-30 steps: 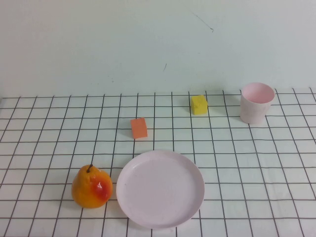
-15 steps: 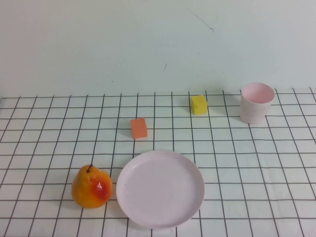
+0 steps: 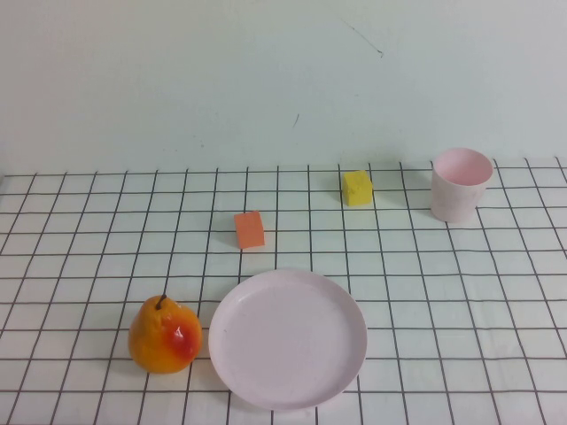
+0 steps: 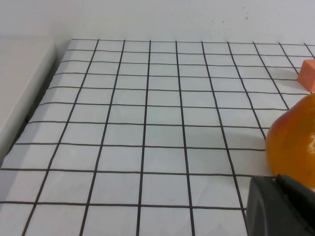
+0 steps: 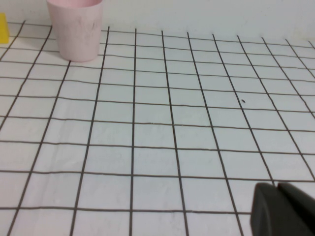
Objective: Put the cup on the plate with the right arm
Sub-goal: Pick up the cup from the table
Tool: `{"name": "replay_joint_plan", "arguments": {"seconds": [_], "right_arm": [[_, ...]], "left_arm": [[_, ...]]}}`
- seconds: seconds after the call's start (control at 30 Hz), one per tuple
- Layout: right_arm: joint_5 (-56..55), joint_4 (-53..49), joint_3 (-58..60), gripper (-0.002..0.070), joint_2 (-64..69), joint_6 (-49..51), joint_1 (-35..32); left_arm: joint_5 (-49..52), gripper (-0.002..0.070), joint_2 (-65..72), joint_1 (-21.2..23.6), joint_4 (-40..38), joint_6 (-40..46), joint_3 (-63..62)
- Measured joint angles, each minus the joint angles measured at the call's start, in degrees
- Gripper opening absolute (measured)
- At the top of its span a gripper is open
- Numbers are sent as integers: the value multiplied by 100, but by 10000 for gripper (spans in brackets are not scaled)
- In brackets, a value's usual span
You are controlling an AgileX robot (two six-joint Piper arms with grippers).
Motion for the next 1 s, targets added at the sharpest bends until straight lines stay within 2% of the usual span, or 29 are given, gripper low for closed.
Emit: {"name": "replay_joint_plan", "arguments": {"seconds": [0.63, 0.8, 1.0], "right_arm": [[-100, 451, 0, -1, 0, 0, 0], [-687, 543, 10, -1, 0, 4, 0], [-1953, 813, 10, -1, 0, 37, 0]], "left_arm": [[0, -5, 0, 0, 0, 0, 0], [0, -5, 0, 0, 0, 0, 0], [0, -5, 0, 0, 0, 0, 0]]}}
